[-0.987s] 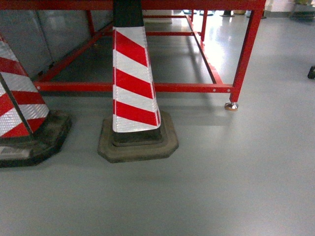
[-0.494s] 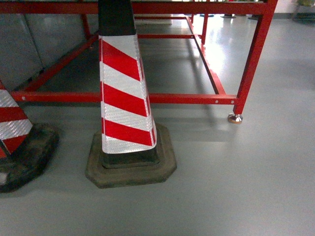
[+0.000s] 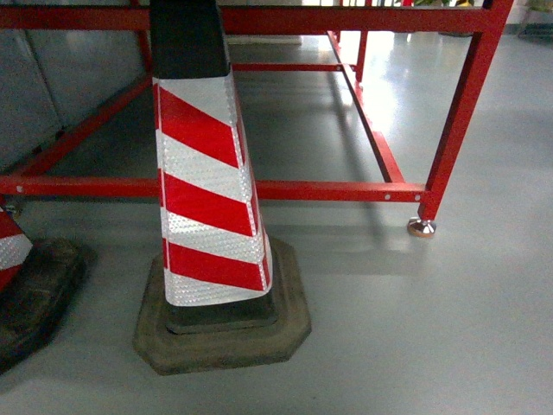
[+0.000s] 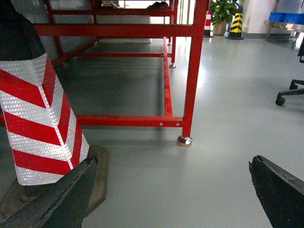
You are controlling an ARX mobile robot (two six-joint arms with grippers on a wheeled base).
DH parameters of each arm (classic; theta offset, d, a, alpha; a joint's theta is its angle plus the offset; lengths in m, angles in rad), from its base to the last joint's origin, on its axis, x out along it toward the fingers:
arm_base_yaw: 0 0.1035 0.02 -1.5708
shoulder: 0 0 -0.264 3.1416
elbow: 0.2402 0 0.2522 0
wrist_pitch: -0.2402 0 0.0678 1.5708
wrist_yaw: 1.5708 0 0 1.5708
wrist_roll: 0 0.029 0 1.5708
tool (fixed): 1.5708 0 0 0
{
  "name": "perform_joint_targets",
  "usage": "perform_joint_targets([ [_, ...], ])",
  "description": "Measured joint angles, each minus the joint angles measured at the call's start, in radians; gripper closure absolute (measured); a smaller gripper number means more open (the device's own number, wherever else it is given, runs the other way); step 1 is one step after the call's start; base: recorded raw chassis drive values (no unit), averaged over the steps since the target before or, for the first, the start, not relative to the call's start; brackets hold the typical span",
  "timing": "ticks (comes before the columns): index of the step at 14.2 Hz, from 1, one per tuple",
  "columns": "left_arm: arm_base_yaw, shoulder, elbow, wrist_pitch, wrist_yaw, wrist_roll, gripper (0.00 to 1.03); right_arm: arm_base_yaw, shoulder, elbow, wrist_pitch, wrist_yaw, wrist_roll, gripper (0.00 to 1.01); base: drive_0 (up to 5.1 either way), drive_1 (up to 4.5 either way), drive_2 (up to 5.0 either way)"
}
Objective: Pick capacitor and pack into box
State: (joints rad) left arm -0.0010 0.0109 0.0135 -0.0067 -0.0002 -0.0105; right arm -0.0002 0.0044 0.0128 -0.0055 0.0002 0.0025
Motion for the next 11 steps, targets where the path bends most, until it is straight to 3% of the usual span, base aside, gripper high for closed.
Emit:
perform_joint_targets([
  [11,0.0,0.0,0.0,-0.001,0.0,0.01,0.59,0.0,0.0,0.0,0.0,0.0,0.0,0.03,0.0,0.0,0.0],
])
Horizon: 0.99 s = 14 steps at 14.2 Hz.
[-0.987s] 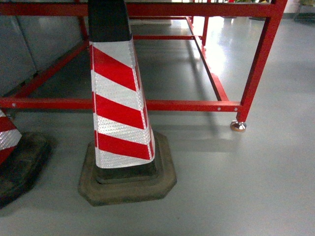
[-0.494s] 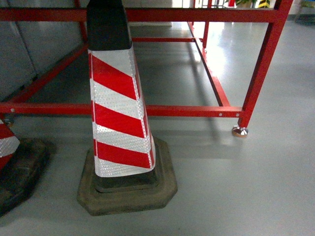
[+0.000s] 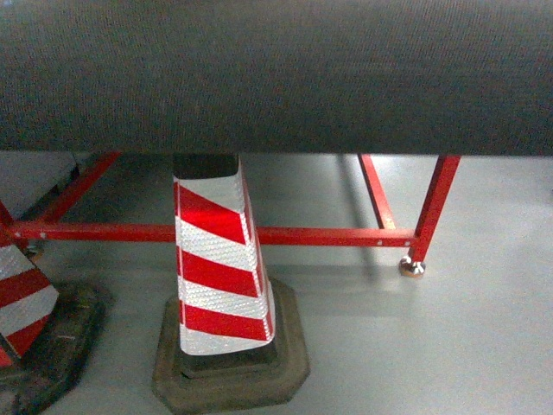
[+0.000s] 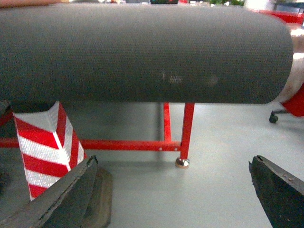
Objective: Pick capacitor and pack into box
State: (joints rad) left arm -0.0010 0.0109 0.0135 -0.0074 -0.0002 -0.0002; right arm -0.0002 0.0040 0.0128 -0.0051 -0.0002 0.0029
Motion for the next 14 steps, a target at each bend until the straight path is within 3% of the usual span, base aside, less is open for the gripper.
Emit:
perform_joint_targets([
  [14,0.0,0.0,0.0,0.001,-0.001,0.001,0.59,0.0,0.0,0.0,0.0,0.0,0.0,0.03,0.0,0.0,0.0],
])
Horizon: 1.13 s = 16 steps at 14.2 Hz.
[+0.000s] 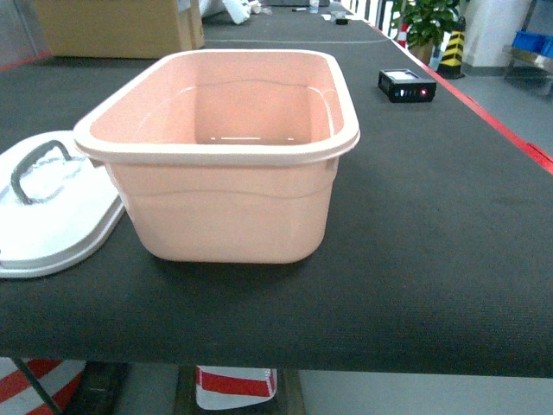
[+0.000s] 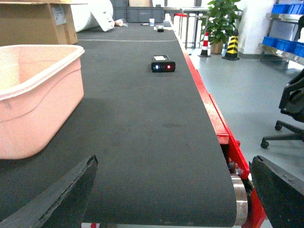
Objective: Pick capacitor and pack into box
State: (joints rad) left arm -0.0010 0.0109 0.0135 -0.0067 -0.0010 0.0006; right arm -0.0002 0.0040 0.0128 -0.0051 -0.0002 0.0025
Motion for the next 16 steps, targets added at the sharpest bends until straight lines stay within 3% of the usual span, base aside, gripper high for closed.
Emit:
perform_joint_targets([
  [16,0.0,0.0,0.0,0.0,0.001,0.0,0.59,0.0,0.0,0.0,0.0,0.0,0.0,0.03,0.0,0.0,0.0],
])
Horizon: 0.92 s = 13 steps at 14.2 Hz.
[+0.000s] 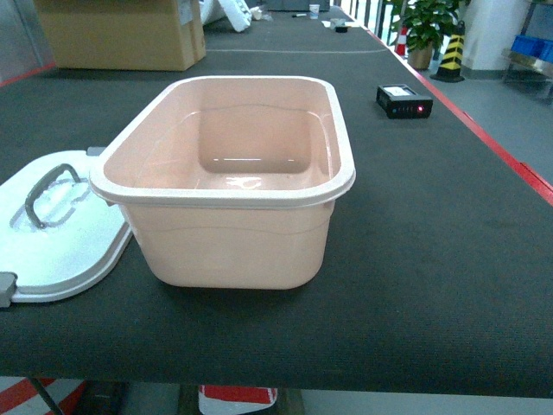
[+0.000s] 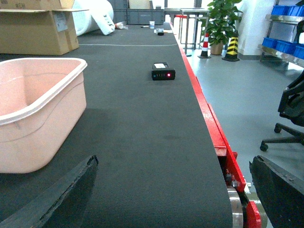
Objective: Pick capacitor and pack into box
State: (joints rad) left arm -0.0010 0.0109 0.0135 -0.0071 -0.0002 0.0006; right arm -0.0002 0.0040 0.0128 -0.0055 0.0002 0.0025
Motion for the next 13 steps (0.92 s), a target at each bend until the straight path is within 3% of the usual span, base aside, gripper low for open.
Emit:
perform_joint_targets([
  [7,0.0,0.0,0.0,0.0,0.0,0.0,0.59,0.0,0.0,0.0,0.0,0.0,0.0,0.03,0.0,0.0,0.0],
  [8,-0.024,0.025,0.0,0.054,-0.062,0.022,0.59,0.0,0.0,0.0,0.0,0.0,0.0,0.03,0.0,0.0,0.0],
  [9,-0.092,0.156,0.01,0.252,-0.16,0.057,0.59,0.0,0.0,0.0,0.0,0.0,0.0,0.03,0.0,0.0,0.0],
  [10,-0.152,0.356,0.033,0.438,-0.22,0.092,0.59,0.0,0.0,0.0,0.001,0.0,0.0,0.03,0.0,0.0,0.0],
  [12,-0.264,0.828,0.193,0.82,-0.246,0.143,0.59,0.0,0.0,0.0,0.0,0.0,0.0,0.03,0.0,0.0,0.0],
  [13,-0.299,0.997,0.304,0.925,-0.248,0.145,0.59,0.0,0.0,0.0,0.0,0.0,0.0,0.03,0.0,0.0,0.0],
])
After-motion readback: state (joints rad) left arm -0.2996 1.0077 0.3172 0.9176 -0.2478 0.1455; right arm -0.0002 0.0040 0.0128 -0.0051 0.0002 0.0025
